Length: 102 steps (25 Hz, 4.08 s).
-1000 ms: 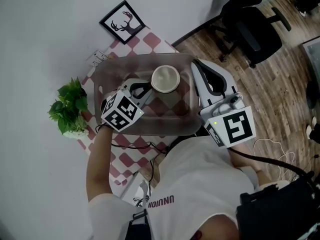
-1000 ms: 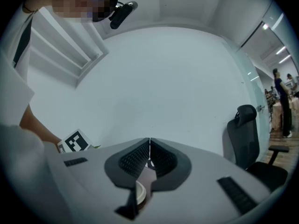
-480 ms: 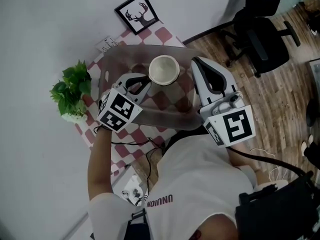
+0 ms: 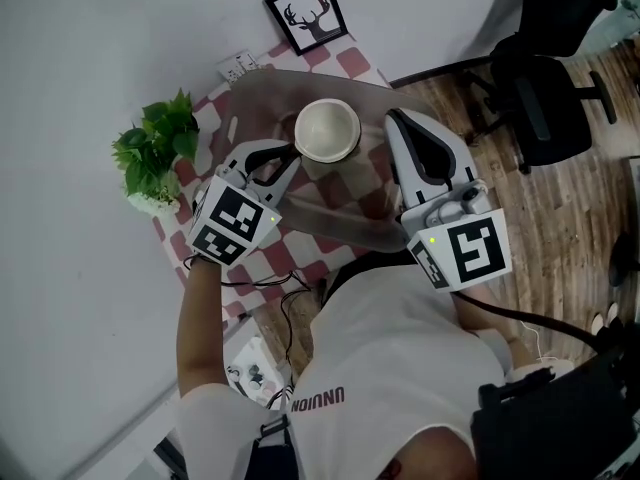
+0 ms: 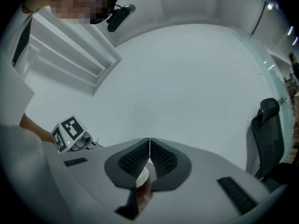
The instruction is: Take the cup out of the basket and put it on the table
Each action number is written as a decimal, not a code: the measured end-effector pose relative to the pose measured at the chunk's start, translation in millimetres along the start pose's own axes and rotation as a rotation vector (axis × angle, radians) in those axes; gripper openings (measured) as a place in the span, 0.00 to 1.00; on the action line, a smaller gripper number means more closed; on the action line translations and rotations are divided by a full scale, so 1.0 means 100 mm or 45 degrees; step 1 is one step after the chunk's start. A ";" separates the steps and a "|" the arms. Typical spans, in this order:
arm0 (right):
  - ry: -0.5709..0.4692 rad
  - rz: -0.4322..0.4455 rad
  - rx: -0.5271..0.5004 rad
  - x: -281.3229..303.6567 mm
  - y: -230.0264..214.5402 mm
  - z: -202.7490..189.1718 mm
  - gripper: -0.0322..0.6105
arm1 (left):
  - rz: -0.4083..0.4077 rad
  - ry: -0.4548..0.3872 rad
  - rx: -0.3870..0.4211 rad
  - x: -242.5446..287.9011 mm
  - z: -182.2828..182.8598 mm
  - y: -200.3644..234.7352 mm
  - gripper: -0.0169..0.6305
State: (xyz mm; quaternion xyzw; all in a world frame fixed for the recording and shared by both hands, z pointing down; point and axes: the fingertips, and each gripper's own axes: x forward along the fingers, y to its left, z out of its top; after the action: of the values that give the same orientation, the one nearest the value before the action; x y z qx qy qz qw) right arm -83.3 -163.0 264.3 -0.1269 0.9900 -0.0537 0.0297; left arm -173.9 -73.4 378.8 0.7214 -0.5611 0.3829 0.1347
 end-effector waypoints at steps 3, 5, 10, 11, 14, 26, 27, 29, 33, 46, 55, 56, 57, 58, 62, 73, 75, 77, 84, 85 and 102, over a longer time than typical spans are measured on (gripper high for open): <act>-0.004 0.032 0.004 0.03 0.05 0.02 0.08 | 0.034 -0.009 -0.032 -0.11 0.00 0.00 0.12; -0.008 0.054 0.002 0.05 0.11 0.02 0.08 | 0.066 -0.019 -0.051 -0.18 -0.01 0.02 0.12; -0.008 0.112 -0.001 0.11 0.24 0.04 0.08 | 0.133 -0.038 -0.102 -0.35 0.00 0.06 0.12; -0.007 0.124 0.001 0.12 0.25 0.05 0.08 | 0.147 -0.038 -0.115 -0.38 0.00 0.07 0.12; -0.006 0.164 0.009 0.15 0.29 0.09 0.08 | 0.191 -0.034 -0.159 -0.49 -0.01 0.09 0.12; -0.028 0.327 0.014 0.22 0.61 0.12 0.08 | 0.374 -0.052 -0.285 -0.97 -0.11 0.08 0.12; -0.031 0.343 0.015 0.22 0.64 0.12 0.08 | 0.395 -0.054 -0.294 -1.01 -0.13 0.07 0.12; -0.038 0.376 0.015 0.21 0.72 0.12 0.08 | 0.440 -0.055 -0.316 -1.12 -0.18 0.05 0.12; -0.051 0.452 0.007 0.21 0.92 0.13 0.08 | 0.529 -0.057 -0.375 -1.35 -0.32 0.01 0.12; -0.050 0.679 -0.020 0.20 1.53 0.16 0.08 | 0.750 -0.022 -0.560 -1.94 -0.84 -0.22 0.12; -0.031 0.770 -0.037 0.13 1.74 0.12 0.08 | 0.817 -0.002 -0.689 -2.03 -1.18 -0.46 0.12; -0.029 0.779 -0.039 0.12 1.76 0.11 0.08 | 0.822 0.000 -0.700 -2.03 -1.21 -0.49 0.12; -0.027 0.787 -0.042 0.11 1.78 0.11 0.08 | 0.827 0.001 -0.711 -2.02 -1.24 -0.51 0.12; -0.024 0.795 -0.044 0.11 1.80 0.10 0.08 | 0.831 0.000 -0.722 -2.01 -1.27 -0.53 0.12; -0.013 0.822 -0.054 0.09 1.86 0.08 0.08 | 0.837 0.003 -0.774 -1.94 -1.42 -0.63 0.12; 0.059 0.869 -0.124 0.05 1.99 -0.09 0.08 | 0.705 -0.016 -0.950 -1.10 -2.13 -0.94 0.12; 0.084 0.874 -0.140 0.06 2.00 -0.15 0.08 | 0.670 -0.040 -0.987 -0.83 -2.25 -0.99 0.12; 0.102 0.877 -0.146 0.09 2.01 -0.18 0.08 | 0.663 -0.093 -1.010 -0.70 -2.25 -0.97 0.11; 0.119 0.912 -0.137 0.17 2.13 -0.23 0.08 | 0.638 -0.078 -1.065 -0.70 -2.31 -1.13 0.11; 0.121 0.913 -0.134 0.18 2.13 -0.24 0.08 | 0.635 -0.079 -1.088 -0.70 -2.33 -1.17 0.11; 0.145 0.951 -0.128 0.12 2.26 -0.31 0.08 | 0.727 -0.165 -1.123 -0.72 -2.50 -1.53 0.04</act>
State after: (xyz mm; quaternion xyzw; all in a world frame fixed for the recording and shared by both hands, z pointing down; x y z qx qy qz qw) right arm -152.8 54.5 268.7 0.2447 0.9695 0.0027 -0.0143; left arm -140.1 184.6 531.3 0.4369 -0.8503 0.0865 0.2806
